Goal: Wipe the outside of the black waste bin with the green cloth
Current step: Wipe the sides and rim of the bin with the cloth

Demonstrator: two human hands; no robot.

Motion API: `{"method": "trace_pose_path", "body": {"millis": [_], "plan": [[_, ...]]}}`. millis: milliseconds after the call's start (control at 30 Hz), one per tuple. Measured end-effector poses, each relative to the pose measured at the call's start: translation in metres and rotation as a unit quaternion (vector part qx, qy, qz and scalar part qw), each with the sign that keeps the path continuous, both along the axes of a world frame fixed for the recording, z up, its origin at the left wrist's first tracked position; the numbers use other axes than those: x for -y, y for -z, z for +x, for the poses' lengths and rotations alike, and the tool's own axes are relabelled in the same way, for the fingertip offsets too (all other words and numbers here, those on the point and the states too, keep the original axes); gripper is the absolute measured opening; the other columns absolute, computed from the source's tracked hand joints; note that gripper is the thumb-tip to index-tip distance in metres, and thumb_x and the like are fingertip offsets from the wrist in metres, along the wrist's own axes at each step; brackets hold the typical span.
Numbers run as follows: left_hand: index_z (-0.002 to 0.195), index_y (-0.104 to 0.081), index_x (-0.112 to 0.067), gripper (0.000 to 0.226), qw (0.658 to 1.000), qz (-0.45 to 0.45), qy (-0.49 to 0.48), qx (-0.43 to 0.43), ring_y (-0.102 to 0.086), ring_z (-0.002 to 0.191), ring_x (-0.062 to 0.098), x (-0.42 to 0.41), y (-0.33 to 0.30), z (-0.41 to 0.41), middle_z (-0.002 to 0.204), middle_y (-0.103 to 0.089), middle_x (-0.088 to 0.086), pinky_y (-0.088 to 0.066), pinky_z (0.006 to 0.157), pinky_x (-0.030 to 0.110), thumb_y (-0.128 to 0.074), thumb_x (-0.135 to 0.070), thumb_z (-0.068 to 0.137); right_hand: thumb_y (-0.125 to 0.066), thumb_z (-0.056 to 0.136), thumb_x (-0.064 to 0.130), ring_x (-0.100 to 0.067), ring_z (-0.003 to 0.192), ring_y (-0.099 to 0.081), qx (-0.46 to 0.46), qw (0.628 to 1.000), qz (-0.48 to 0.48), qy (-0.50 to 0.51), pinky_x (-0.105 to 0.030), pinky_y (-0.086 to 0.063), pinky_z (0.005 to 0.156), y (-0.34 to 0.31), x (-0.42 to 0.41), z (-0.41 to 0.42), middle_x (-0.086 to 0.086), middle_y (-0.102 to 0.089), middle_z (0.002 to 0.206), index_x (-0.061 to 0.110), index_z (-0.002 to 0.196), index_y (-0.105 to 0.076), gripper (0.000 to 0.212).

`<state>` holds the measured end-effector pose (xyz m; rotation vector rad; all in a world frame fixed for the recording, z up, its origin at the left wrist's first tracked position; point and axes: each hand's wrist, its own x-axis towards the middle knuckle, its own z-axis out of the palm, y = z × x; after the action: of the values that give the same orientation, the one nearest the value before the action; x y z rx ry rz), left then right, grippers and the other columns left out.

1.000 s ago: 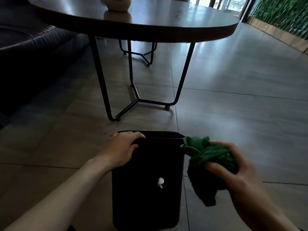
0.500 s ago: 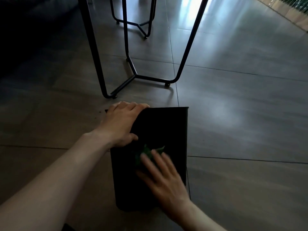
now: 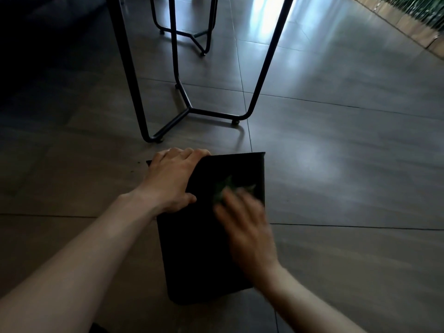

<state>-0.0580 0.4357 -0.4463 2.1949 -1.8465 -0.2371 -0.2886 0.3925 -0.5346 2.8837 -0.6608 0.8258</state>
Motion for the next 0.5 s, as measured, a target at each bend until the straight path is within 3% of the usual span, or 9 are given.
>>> {"method": "trace_pose_path", "body": {"millis": [67,133,167,233,300,400,500], "plan": [[0.145,-0.030,-0.040,0.099,1.000,0.000,0.000,-0.001,-0.040,0.138,0.022,0.000,0.000,0.000,0.142,-0.051,-0.010,-0.021,0.116,0.041,-0.086,-0.042,0.063,-0.053,0.099,0.023,-0.035,0.136,-0.050,-0.125,0.978,-0.086,-0.143,-0.053,-0.039,0.115,0.035,-0.037,-0.031,-0.006,-0.053,0.152,0.029,0.138,-0.055,0.039],[0.145,-0.029,-0.041,0.099,1.000,-0.001,0.008,-0.009,-0.038,0.139,0.020,0.000,0.001,-0.001,0.142,-0.050,-0.012,-0.020,0.117,0.042,-0.086,-0.042,0.065,-0.050,0.101,0.033,-0.028,0.136,-0.051,-0.255,0.927,-0.164,-0.219,-0.051,-0.030,0.118,0.050,-0.052,-0.061,0.000,-0.047,0.155,0.038,0.138,-0.056,0.037],[0.146,-0.029,-0.041,0.099,1.000,-0.004,0.012,-0.010,-0.038,0.140,0.020,0.000,0.001,-0.002,0.141,-0.050,-0.013,-0.020,0.118,0.042,-0.086,-0.042,0.065,-0.051,0.100,0.034,-0.026,0.134,-0.052,-0.274,0.916,-0.178,-0.232,-0.050,-0.029,0.118,0.048,-0.048,-0.068,0.002,-0.047,0.155,0.040,0.135,-0.058,0.036],[0.146,-0.030,-0.040,0.099,1.000,-0.006,0.015,-0.006,-0.039,0.139,0.019,0.000,0.001,-0.002,0.140,-0.051,-0.013,-0.021,0.118,0.042,-0.086,-0.042,0.064,-0.056,0.097,0.026,-0.030,0.132,-0.055,-0.207,0.951,-0.123,-0.195,-0.048,-0.040,0.114,0.029,-0.024,-0.065,-0.001,-0.054,0.151,0.036,0.131,-0.062,0.036],[0.146,-0.031,-0.040,0.100,1.000,-0.003,0.013,-0.009,-0.039,0.138,0.019,0.000,0.000,-0.001,0.139,-0.051,-0.013,-0.022,0.117,0.042,-0.087,-0.041,0.063,-0.061,0.089,0.012,-0.038,0.134,-0.051,-0.080,0.994,-0.023,-0.071,-0.054,-0.047,0.109,-0.002,0.011,-0.043,-0.010,-0.055,0.149,0.025,0.136,-0.061,0.048],[0.145,-0.030,-0.041,0.098,1.000,-0.001,0.015,-0.016,-0.038,0.139,0.019,0.001,-0.002,-0.003,0.141,-0.050,-0.013,-0.021,0.118,0.042,-0.086,-0.040,0.064,-0.062,0.079,-0.001,-0.041,0.134,-0.045,0.062,0.987,0.090,0.120,-0.055,-0.042,0.107,-0.048,0.052,-0.001,-0.014,-0.050,0.148,0.014,0.141,-0.056,0.064],[0.144,-0.031,-0.040,0.098,1.000,0.002,0.004,-0.011,-0.039,0.139,0.021,0.002,-0.002,-0.003,0.141,-0.050,-0.012,-0.020,0.117,0.041,-0.086,-0.040,0.064,-0.067,0.081,0.004,-0.045,0.127,-0.048,0.002,0.996,0.035,0.084,-0.057,-0.047,0.102,-0.027,0.027,-0.001,-0.018,-0.052,0.143,0.014,0.137,-0.058,0.058]]}}
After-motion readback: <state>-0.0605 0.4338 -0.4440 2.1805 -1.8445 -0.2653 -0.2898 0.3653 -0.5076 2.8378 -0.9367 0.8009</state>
